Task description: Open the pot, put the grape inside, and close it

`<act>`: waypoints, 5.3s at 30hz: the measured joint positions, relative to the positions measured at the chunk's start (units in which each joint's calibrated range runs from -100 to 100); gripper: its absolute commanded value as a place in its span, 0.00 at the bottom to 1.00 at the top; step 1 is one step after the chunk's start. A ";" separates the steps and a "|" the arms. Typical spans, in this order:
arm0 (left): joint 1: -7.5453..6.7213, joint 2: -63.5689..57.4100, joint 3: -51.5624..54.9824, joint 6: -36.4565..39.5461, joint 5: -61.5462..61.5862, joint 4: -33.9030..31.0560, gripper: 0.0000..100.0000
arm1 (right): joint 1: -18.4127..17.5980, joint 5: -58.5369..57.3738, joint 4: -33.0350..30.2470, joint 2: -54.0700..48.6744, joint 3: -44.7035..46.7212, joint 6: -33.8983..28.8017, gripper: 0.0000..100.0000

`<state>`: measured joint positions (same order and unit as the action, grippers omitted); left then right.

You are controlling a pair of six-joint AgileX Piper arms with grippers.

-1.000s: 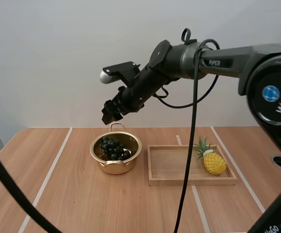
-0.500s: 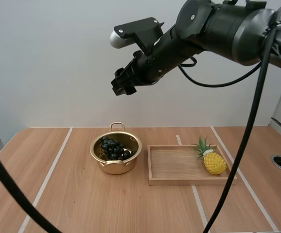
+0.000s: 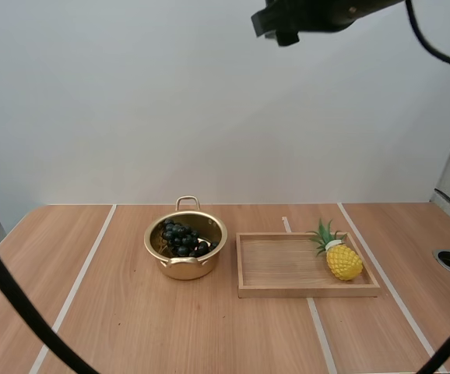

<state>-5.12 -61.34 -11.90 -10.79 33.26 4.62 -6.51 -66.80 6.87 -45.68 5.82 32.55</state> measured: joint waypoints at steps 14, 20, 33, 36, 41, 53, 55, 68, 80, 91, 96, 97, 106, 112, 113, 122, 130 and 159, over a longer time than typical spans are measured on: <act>0.00 0.54 0.00 5.31 11.78 -0.12 0.00 | 1.56 7.01 -9.55 -11.54 -0.54 -4.52 0.00; 0.00 5.94 0.12 14.52 25.29 -2.75 0.00 | 1.56 10.92 -12.42 -16.53 -0.54 -6.53 0.00; 0.00 22.43 0.36 19.75 54.15 -4.62 0.00 | 1.56 14.80 -12.69 -21.62 -0.66 -8.91 0.00; 0.00 26.88 0.36 19.33 61.76 -4.62 0.00 | 1.56 14.95 -12.80 -21.76 -0.66 -8.91 0.00; 0.00 33.84 0.36 17.94 66.74 -4.62 0.00 | 1.56 14.95 -12.80 -21.76 -0.66 -8.91 0.00; 0.00 46.43 0.36 16.63 66.74 -4.62 0.00 | 1.56 14.95 -12.80 -21.76 -0.66 -8.91 0.00; 0.00 47.43 0.36 16.63 66.74 -4.62 0.00 | 1.56 14.95 -12.80 -21.76 -0.66 -8.91 0.00; 0.00 50.32 11.86 16.63 66.74 -4.62 0.00 | 1.56 14.95 -12.80 -21.76 -0.66 -8.91 0.00; 0.00 54.13 16.61 15.88 66.74 -4.62 0.00 | 1.56 14.95 -12.80 -21.76 -0.66 -8.91 0.00; 0.00 61.42 16.61 8.94 66.74 -2.68 0.00 | 1.56 14.95 -12.80 -21.76 -0.66 -8.91 0.00; 0.00 65.32 16.61 7.99 66.74 -2.57 0.00 | 1.56 14.95 -12.80 -21.76 -0.66 -8.91 0.00; 0.00 65.98 16.61 7.85 66.74 -2.57 0.00 | 1.56 14.95 -12.80 -21.76 -0.66 -8.91 0.00; 0.00 67.64 22.54 4.90 66.74 -0.67 0.00 | 1.56 14.95 -12.80 -21.76 -0.66 -8.91 0.00; 0.00 67.75 28.41 3.97 61.35 0.28 0.00 | 1.56 14.95 -12.80 -21.76 -0.66 -8.91 0.00; 0.00 67.75 28.72 3.72 60.57 0.55 0.00 | 1.56 14.95 -12.80 -21.76 -0.66 -8.91 0.00; 0.00 67.75 29.27 1.52 56.77 4.35 0.00 | 1.56 14.95 -12.80 -21.76 -0.66 -8.91 0.00; 0.00 67.75 29.27 1.44 54.06 4.43 0.00 | 1.56 14.95 -12.80 -21.76 -0.66 -8.91 0.00; -0.09 69.94 31.65 1.43 49.89 2.61 0.03 | 1.56 14.95 -11.89 -21.76 -0.66 -8.99 0.00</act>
<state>-5.21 8.61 19.75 -9.36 83.15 7.24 -4.95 -51.85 -5.02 -67.44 5.17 23.55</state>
